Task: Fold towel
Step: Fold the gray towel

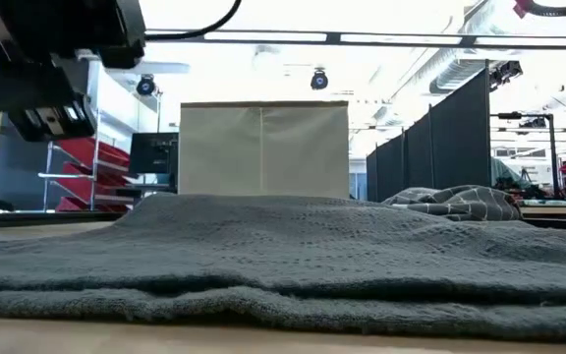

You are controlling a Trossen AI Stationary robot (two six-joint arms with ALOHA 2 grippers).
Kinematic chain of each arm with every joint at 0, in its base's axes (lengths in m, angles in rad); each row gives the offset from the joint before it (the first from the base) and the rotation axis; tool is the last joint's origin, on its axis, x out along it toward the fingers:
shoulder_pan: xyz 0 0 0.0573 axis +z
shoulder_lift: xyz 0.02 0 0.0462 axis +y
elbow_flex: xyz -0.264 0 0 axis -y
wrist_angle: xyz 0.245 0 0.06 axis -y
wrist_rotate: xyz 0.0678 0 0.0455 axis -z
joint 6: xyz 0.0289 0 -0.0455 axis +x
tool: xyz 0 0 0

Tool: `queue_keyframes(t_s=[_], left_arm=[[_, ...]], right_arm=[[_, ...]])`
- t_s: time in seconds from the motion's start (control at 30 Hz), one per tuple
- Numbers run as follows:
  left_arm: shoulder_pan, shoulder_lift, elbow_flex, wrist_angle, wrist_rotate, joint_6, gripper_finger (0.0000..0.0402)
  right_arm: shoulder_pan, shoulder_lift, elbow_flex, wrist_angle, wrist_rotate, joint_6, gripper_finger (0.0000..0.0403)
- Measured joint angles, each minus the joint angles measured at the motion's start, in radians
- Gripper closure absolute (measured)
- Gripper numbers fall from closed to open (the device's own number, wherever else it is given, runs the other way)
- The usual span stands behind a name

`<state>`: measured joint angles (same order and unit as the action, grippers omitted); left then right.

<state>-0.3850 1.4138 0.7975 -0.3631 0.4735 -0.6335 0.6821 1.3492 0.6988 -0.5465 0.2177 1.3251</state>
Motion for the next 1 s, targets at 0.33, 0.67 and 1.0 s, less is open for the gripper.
queue_keyframes(t_s=[0.33, 0.67, 1.0], left_arm=[[-0.017, 0.069, -0.050, 0.167, -0.544, 0.026, 0.0248], [-0.123, 0.277, -0.092, 0.329, -0.468, -0.223, 0.0248], [-0.227, 0.229, -0.071, 0.360, -0.306, -0.354, 0.0248]], right_arm=[[0.025, 0.203, -0.009, 0.122, 0.017, 0.014, 0.0236], [0.112, 0.158, -0.007, 0.208, -0.142, 0.013, 0.0236], [0.019, -0.122, 0.101, -0.364, 0.064, -0.217, 0.0236]])
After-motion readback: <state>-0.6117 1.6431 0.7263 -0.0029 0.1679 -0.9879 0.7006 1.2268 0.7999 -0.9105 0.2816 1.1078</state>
